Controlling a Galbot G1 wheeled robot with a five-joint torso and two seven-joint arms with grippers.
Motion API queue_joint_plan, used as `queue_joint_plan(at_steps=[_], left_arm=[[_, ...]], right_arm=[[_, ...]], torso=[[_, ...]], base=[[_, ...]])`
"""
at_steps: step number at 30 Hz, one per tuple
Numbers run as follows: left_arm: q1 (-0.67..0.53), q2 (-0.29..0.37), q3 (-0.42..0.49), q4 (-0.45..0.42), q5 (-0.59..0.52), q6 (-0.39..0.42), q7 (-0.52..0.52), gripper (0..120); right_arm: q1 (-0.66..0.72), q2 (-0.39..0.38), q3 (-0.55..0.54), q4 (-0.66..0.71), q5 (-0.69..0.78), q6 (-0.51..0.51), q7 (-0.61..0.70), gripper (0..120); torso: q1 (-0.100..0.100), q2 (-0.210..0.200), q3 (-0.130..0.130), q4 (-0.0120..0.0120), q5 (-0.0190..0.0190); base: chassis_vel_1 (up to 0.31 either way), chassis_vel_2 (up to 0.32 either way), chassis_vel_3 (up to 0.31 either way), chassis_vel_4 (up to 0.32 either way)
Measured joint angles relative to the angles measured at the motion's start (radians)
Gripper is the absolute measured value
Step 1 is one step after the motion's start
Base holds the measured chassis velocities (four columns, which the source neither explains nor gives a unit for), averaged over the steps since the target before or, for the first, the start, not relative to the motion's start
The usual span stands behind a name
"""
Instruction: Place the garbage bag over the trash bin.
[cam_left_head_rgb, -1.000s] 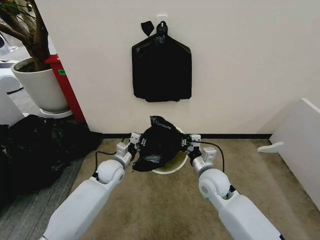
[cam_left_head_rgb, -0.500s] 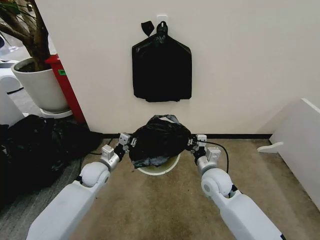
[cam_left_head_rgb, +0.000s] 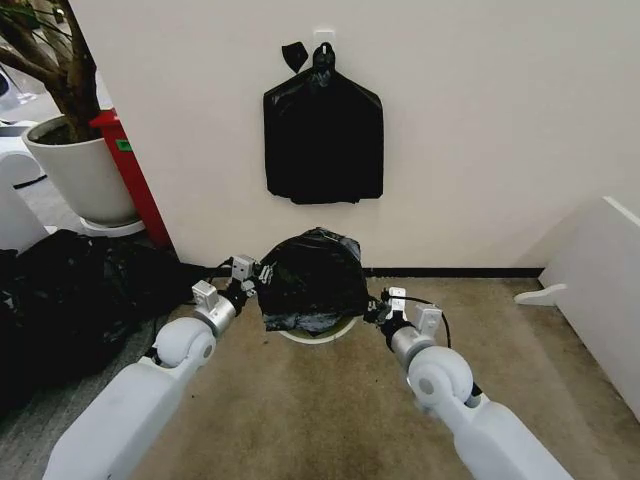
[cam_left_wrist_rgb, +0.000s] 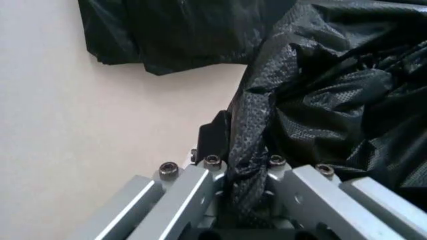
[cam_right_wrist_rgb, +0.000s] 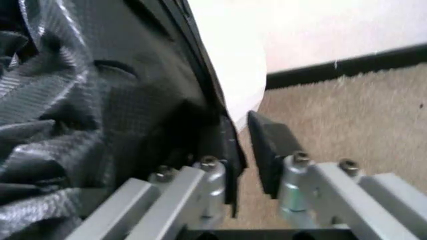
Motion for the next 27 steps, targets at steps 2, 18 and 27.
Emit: queue_joint_plan(at_steps=[2,18,27], left_arm=[[-0.005,-0.003,0.000,0.000,-0.008,0.009,-0.007,1],[0.001,0.003,-0.013,-0.026,-0.093,0.099,-0.139,1],[0.014,-0.007,-0.012,-0.042,-0.088,0.107,-0.150,1]], right_arm=[[-0.002,-0.013,-0.011,-0.018,-0.081,0.045,-0.043,18],[-0.080,-0.096,0.002,-0.243,-0.907,0.703,-0.502,76],[-0.124,-0.092,0.008,-0.130,-0.988,0.764,-0.504,100]], torso=[[0.000,0.000,0.000,0.0000,-0.0002],[0.000,0.000,0.000,0.0001,0.0000],[0.000,0.000,0.000,-0.0002,-0.0002]], base=[[0.000,0.000,0.000,0.000],[0.000,0.000,0.000,0.000],[0.000,0.000,0.000,0.000]])
